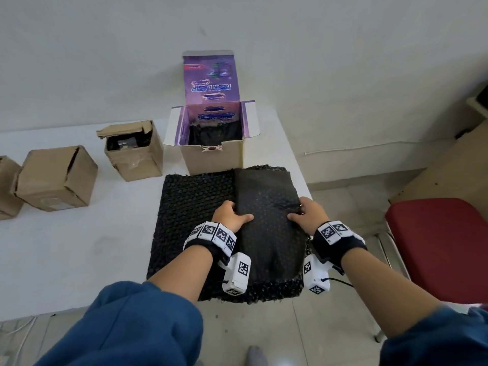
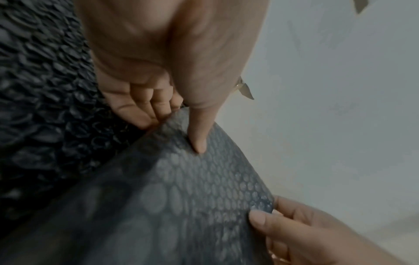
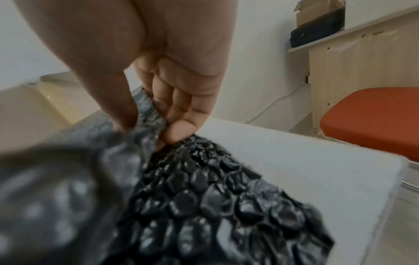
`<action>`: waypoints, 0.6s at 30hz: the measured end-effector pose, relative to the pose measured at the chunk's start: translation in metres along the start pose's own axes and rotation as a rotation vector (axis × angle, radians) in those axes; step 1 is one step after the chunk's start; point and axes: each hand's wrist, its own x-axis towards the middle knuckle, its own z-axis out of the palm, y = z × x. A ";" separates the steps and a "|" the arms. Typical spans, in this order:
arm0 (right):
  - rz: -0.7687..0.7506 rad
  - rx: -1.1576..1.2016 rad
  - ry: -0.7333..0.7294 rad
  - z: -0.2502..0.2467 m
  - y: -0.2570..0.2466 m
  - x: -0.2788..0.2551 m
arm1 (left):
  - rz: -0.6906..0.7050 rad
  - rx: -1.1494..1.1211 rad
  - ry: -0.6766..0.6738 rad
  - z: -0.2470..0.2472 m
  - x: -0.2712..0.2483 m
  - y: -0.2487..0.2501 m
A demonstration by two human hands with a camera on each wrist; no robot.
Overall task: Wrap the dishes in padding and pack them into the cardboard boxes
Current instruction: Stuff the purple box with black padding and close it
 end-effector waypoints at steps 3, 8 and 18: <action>0.011 0.023 0.005 -0.001 0.004 0.001 | 0.053 -0.172 -0.053 -0.001 0.004 0.001; -0.018 0.161 0.056 -0.011 0.001 0.005 | 0.149 -0.473 -0.211 -0.017 -0.006 0.019; -0.335 0.531 0.003 -0.052 -0.064 -0.005 | 0.397 -0.441 0.214 -0.076 -0.017 0.058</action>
